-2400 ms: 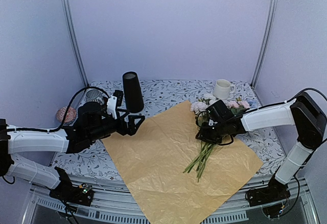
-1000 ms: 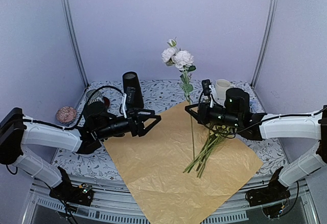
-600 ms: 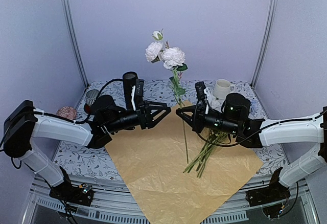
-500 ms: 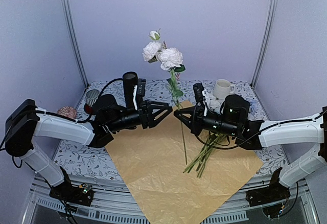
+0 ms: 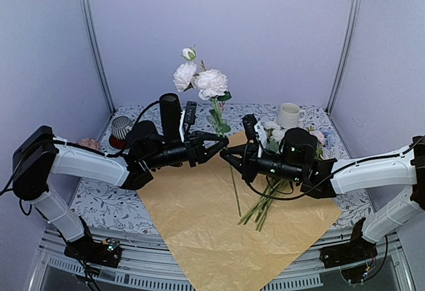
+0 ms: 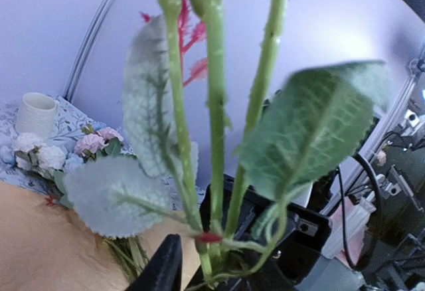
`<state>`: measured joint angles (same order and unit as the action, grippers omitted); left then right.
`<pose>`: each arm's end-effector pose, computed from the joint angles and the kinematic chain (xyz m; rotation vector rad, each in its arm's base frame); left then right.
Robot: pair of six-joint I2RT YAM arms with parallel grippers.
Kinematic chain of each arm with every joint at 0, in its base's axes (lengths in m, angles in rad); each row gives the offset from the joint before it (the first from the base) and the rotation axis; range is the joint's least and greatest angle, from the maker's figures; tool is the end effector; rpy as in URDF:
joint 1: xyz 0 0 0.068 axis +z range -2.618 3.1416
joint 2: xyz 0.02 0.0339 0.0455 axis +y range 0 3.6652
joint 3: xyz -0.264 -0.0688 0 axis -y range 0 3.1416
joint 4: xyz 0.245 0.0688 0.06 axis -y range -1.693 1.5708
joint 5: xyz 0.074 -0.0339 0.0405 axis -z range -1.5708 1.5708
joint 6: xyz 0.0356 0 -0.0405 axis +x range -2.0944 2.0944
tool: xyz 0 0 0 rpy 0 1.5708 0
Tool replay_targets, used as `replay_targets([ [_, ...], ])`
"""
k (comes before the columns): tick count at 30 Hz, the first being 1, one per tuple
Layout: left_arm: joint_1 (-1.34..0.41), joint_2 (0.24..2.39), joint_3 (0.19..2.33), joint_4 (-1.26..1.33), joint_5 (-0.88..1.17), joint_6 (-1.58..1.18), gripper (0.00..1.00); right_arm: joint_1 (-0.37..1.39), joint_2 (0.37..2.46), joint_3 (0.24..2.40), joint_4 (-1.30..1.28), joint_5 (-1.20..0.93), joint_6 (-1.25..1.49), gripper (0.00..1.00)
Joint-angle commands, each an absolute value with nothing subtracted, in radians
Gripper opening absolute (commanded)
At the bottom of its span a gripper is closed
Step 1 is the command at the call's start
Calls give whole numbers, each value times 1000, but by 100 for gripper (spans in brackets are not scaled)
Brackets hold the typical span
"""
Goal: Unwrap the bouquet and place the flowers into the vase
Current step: Pass from the right arm to the left
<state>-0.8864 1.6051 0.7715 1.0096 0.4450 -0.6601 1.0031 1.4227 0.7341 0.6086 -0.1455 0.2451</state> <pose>0.2048 -0.2752 0.2549 0.5942 1.5011 -1.5517 0.1662 0.2702 0.2565 -0.7607 1.5902 1.0527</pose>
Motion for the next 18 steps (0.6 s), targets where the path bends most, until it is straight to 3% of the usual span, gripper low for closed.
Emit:
replay_targets([
  [1,-898,1621,794,1026,461,-649,26,1012,1432,765,637,-134,231,6],
  [11,-890,1591,768,988,429,-622,8,1012,1383,710,640,-85,169,18],
  [18,-856,1545,731,969,416,-616,6,1011,1319,652,640,-29,168,40],
])
